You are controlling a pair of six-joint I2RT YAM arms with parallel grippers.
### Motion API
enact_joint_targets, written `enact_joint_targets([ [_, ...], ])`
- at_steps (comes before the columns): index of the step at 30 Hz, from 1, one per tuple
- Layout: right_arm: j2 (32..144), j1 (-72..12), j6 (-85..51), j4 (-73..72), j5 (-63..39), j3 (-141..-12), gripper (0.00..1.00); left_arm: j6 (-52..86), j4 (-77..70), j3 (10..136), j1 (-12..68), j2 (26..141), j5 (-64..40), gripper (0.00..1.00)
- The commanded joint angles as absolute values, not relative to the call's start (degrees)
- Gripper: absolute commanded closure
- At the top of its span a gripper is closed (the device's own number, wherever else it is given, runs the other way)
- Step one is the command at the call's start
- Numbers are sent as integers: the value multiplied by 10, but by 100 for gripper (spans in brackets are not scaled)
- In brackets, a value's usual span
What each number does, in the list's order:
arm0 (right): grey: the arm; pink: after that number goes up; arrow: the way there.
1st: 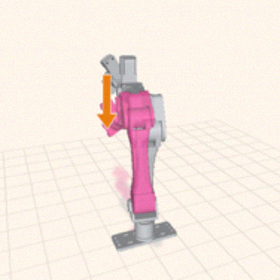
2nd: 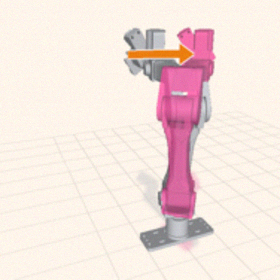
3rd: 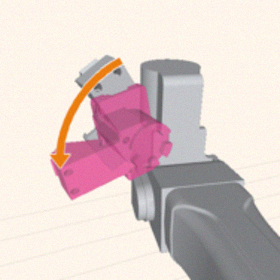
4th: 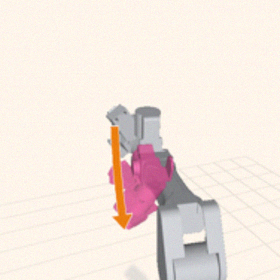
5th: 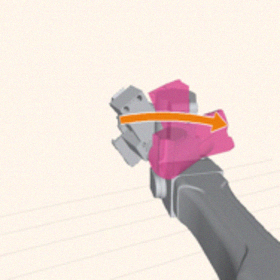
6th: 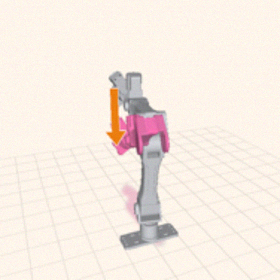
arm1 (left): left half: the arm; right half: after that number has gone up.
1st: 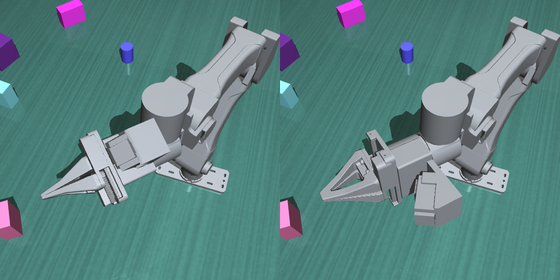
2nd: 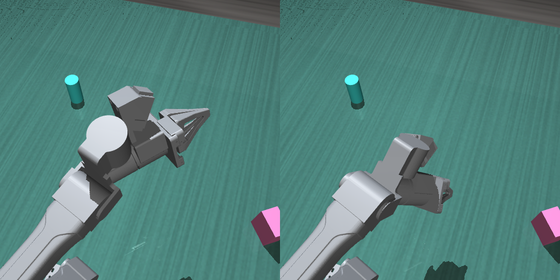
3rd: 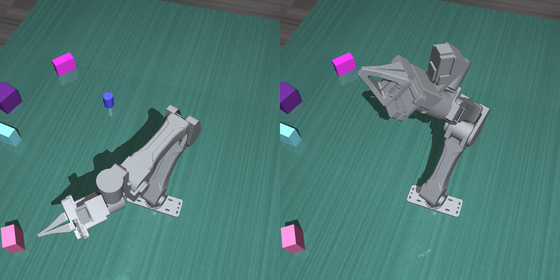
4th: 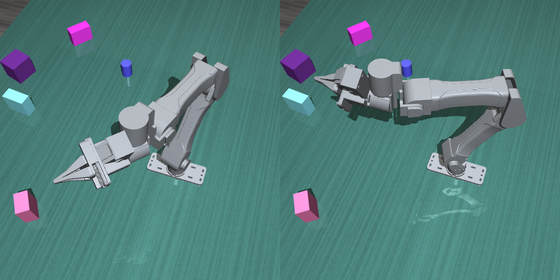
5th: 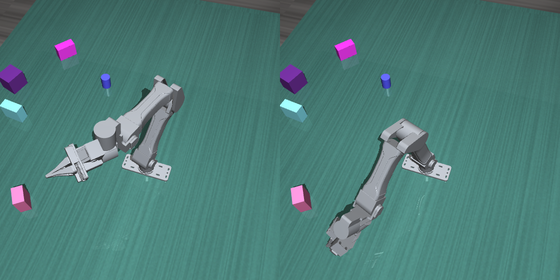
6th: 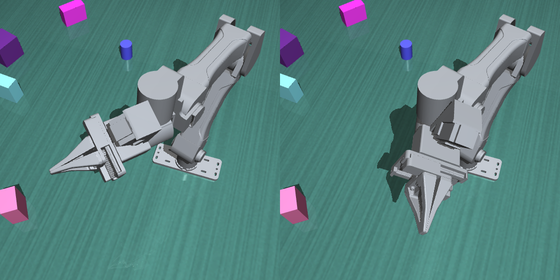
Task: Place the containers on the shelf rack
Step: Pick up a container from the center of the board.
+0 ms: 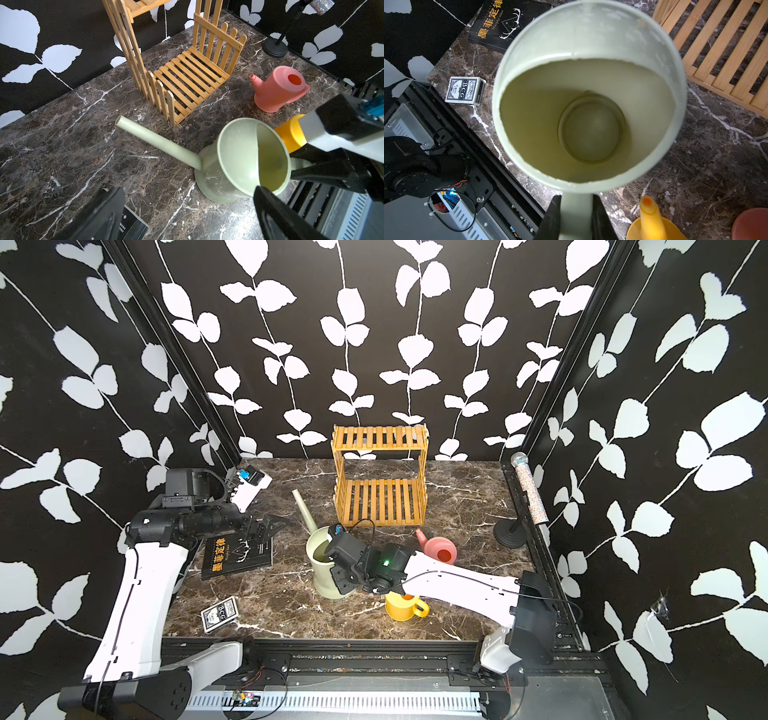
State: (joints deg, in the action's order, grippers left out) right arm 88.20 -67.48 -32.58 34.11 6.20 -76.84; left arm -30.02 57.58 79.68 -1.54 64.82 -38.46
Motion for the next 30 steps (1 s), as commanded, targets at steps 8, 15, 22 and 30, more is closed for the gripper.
enact_joint_targets([
  [8,837,-671,-287,335,50,-779,98,-300,596,829,-13,650,-416,1],
  [15,784,-655,-285,362,70,-764,98,-303,607,838,-13,652,-449,1],
  [22,717,-620,-284,377,100,-757,100,-313,623,852,-13,657,-485,1],
  [30,686,-594,-269,422,121,-771,100,-316,625,861,-13,667,-480,1],
])
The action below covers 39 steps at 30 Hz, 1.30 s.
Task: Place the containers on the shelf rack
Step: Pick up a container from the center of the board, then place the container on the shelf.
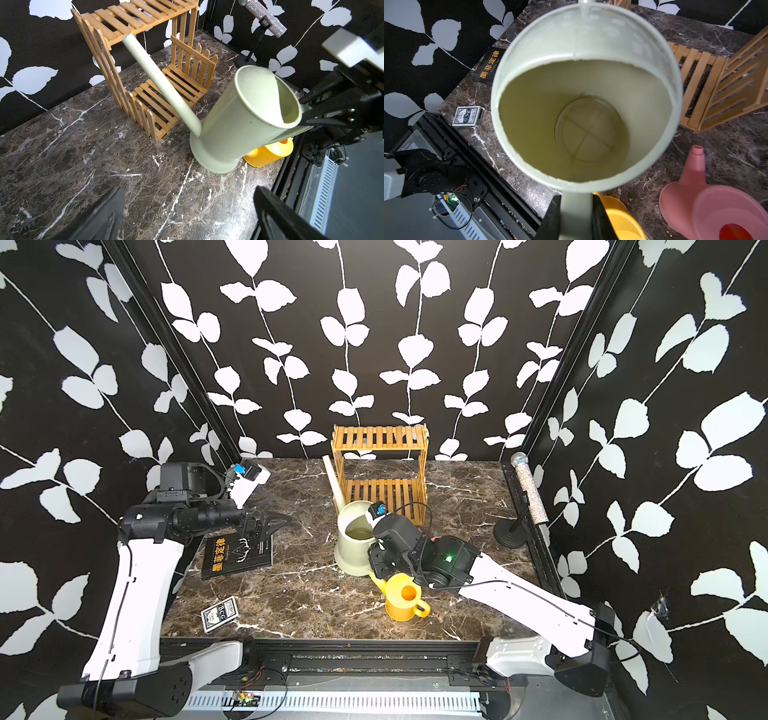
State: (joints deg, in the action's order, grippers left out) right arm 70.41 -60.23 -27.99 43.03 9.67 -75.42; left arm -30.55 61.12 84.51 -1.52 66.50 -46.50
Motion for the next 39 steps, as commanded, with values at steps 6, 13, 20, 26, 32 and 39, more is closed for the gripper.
enact_joint_targets([
  [6,689,-568,-292,444,140,-768,100,-316,616,859,-13,673,-483,1],
  [13,701,-518,-330,430,121,-738,100,-318,613,863,-13,680,-477,1],
  [20,727,-501,-322,431,113,-736,100,-317,607,867,-11,685,-477,1],
  [26,739,-493,-343,402,123,-733,100,-308,596,863,-11,690,-467,1],
  [32,771,-484,-353,405,143,-770,100,-306,596,864,-10,691,-459,1],
  [39,804,-468,-361,401,160,-802,100,-304,594,863,-9,692,-460,1],
])
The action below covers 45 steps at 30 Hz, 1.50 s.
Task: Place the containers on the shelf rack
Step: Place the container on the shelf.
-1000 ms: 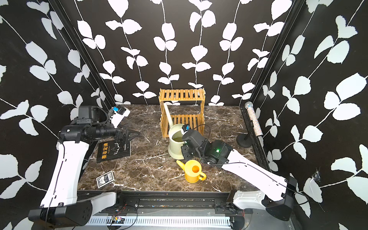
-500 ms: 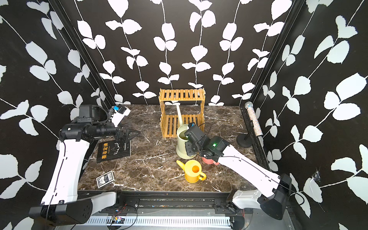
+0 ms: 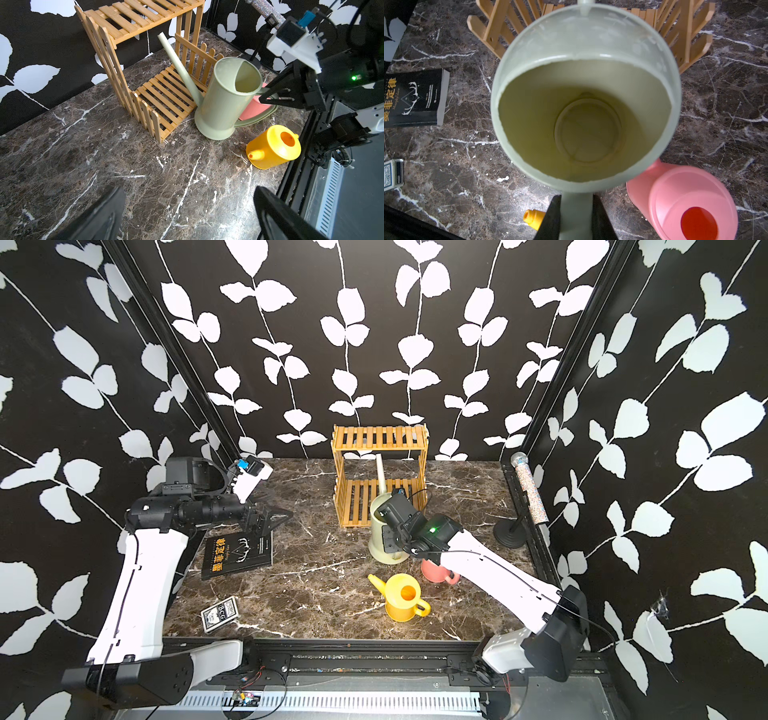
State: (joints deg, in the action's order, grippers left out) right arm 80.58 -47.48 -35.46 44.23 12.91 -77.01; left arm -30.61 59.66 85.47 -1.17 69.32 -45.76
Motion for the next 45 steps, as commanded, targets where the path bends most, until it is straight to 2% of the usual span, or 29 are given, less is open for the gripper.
enact_joint_targets([
  [1,807,-467,-358,398,162,-806,100,-306,592,860,-9,692,-461,1],
  [11,845,-447,-337,366,180,-829,100,-303,584,850,-8,691,-461,1],
  [45,1025,-388,-304,320,140,-975,100,-297,563,830,-5,696,-469,1],
])
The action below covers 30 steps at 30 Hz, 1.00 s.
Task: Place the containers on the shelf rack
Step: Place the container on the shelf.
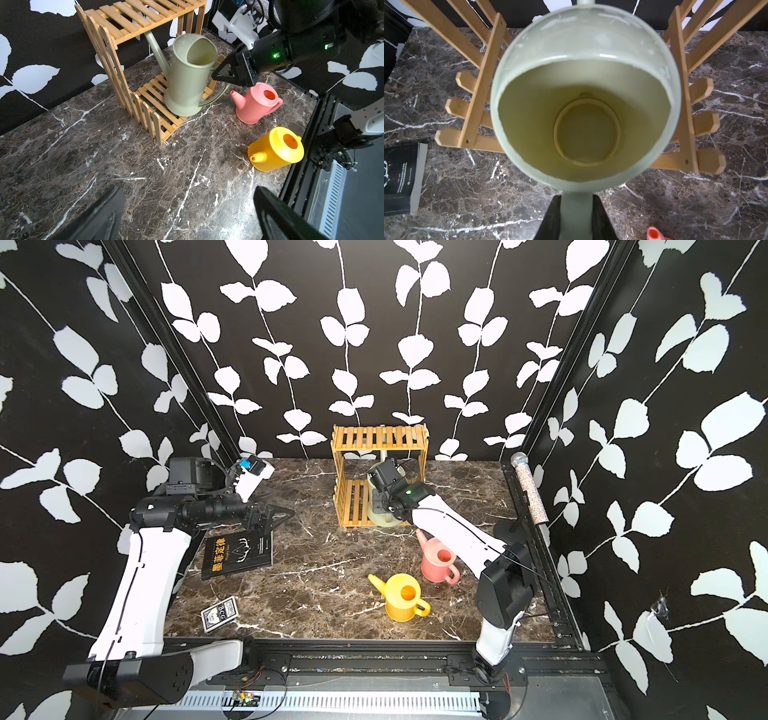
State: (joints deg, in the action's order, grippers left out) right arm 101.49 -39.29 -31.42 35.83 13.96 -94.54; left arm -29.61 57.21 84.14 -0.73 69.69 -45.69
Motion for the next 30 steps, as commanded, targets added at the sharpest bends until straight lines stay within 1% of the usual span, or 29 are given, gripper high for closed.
enact_joint_targets([
  [1,1032,-388,-303,323,137,-983,100,-296,560,828,-4,698,-470,1],
  [9,1066,-385,-299,340,121,-1026,100,-293,554,822,-4,698,-470,1],
  [18,1073,-376,-295,378,126,-1052,98,-291,554,820,-4,699,-472,1],
  [30,1091,-367,-291,375,105,-1070,97,-292,548,813,-4,698,-470,1],
])
